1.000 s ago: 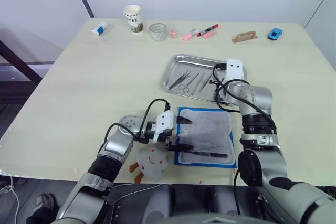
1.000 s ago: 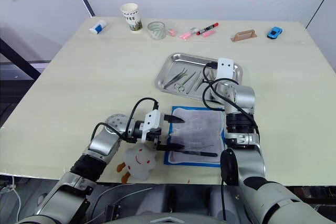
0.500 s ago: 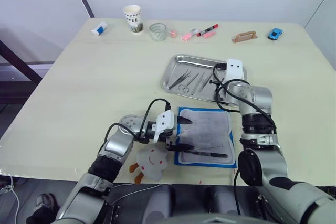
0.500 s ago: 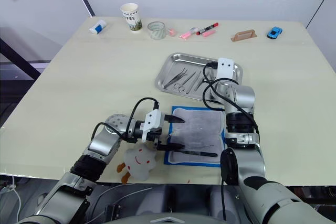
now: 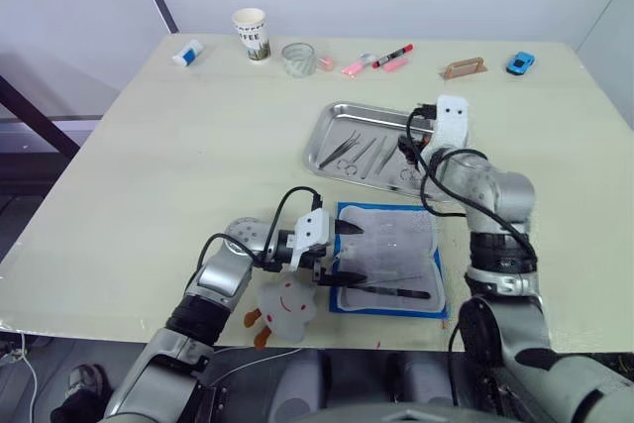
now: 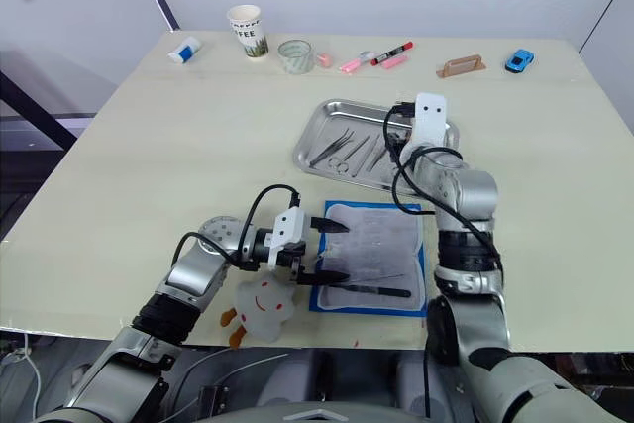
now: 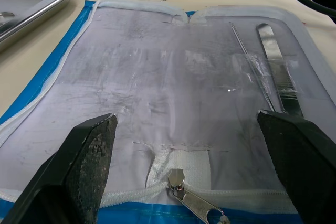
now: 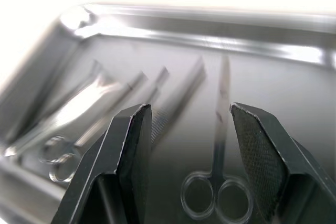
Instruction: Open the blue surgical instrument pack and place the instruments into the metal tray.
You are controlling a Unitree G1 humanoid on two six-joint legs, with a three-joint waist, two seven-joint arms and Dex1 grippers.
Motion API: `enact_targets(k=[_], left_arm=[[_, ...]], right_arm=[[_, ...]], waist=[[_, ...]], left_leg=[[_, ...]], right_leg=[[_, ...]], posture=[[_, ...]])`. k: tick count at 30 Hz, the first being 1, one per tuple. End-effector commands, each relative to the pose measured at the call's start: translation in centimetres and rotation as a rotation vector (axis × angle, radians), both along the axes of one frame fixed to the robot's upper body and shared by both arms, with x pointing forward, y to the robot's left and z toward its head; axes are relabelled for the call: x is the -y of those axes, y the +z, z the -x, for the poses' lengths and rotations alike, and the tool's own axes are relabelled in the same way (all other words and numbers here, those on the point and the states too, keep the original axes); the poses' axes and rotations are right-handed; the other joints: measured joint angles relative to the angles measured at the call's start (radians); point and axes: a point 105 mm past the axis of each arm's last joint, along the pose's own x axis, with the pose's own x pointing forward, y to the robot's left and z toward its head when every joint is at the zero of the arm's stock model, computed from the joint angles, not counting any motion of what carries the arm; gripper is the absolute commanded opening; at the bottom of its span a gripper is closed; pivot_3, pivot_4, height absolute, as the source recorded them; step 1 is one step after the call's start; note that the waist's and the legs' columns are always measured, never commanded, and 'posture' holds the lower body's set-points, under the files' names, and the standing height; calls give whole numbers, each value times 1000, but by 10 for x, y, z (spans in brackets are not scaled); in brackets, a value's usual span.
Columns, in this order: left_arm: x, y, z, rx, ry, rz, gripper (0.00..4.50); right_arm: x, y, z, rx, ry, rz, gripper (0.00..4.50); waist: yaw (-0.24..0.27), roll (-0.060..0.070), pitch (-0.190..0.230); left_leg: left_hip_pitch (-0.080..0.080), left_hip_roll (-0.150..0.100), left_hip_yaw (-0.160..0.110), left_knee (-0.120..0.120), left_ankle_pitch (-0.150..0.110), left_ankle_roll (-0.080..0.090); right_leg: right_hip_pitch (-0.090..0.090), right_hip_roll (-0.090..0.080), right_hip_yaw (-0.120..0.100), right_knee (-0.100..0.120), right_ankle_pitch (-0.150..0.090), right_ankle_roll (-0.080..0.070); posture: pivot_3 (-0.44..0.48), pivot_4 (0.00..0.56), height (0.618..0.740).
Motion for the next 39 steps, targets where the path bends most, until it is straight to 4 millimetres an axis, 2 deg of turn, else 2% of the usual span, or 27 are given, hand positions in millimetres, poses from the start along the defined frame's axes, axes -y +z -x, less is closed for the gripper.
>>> enact_targets(k=[1, 4, 7, 9, 12, 15, 20, 25, 29, 34, 39], left_arm=[[-6, -21, 7, -79, 7, -53, 4500], [-7, -21, 7, -79, 4, -48, 4500], [-8, -20, 7, -80, 0, -42, 4500], [-9, -20, 7, -81, -4, -40, 4500], [-11, -22, 8, -82, -7, -42, 4500], [-12, -23, 7, -84, -6, -43, 4500], [-16, -26, 5, -89, -2, -50, 4500], [-19, -28, 3, -90, 1, -53, 4500], [-21, -28, 2, -89, 1, -56, 4500], [-22, -27, -1, -89, 1, -55, 4500], [-20, -25, -2, -94, -8, -54, 4500]], right_arm=[[-3, 38, 16, 266, 139, -6, 2646], [3, 41, 31, 296, 249, -68, 2646], [6, 41, 51, 353, 401, -32, 2646], [13, 34, 74, 369, 556, 13, 3192], [28, 26, 104, 375, 713, 63, 4459], [41, 17, 120, 369, 789, 130, 4459], [73, -1, 160, 297, 899, 230, 4459], [104, -12, 187, 210, 911, 308, 4459], [125, -10, 203, 152, 893, 356, 4459], [129, -6, 208, 147, 891, 380, 4459], [114, -5, 205, 160, 923, 385, 4459]], waist=[[0, 0, 0], [-1, 0, 0], [0, 0, 0], [6, 0, 0], [4, -1, 1], [-2, -1, 1], [5, -3, 2], [4, -4, 2], [3, -4, 2], [3, -4, 2], [3, -4, 2]], left_leg=[[0, 0, 0, 0, 0, 0], [0, 0, 0, 0, 0, 0], [1, 0, 0, 0, 0, 0], [0, 0, 0, 0, 0, 0], [-1, 0, -1, 0, -1, 1], [0, 0, 0, 0, -1, 1], [1, 0, -1, 0, -1, 1], [2, -1, 0, 1, -1, 1], [2, -1, 0, 1, -1, 1], [3, -1, 0, 1, -1, 1], [2, -1, 0, 1, -1, 1]], right_leg=[[0, 0, 0, 0, 0, 0], [0, 0, 0, 0, 0, 0], [0, 1, 0, 0, 0, 0], [0, 1, 0, 0, 0, 0], [1, 1, 1, -4, 0, 0], [1, 1, 3, -3, 0, 0], [2, 2, 1, -3, 0, 0], [3, 2, 2, -2, 0, 1], [3, 4, 3, -2, 0, 1], [3, 5, 4, -2, 0, 1], [3, 5, 4, -2, 0, 1]], posture=[[0, 150, 740], [0, 150, 740], [0, 150, 740], [0, 150, 740], [0, 150, 740], [0, 150, 740], [0, 150, 740], [0, 150, 740], [0, 150, 740], [0, 150, 740], [0, 150, 740]])
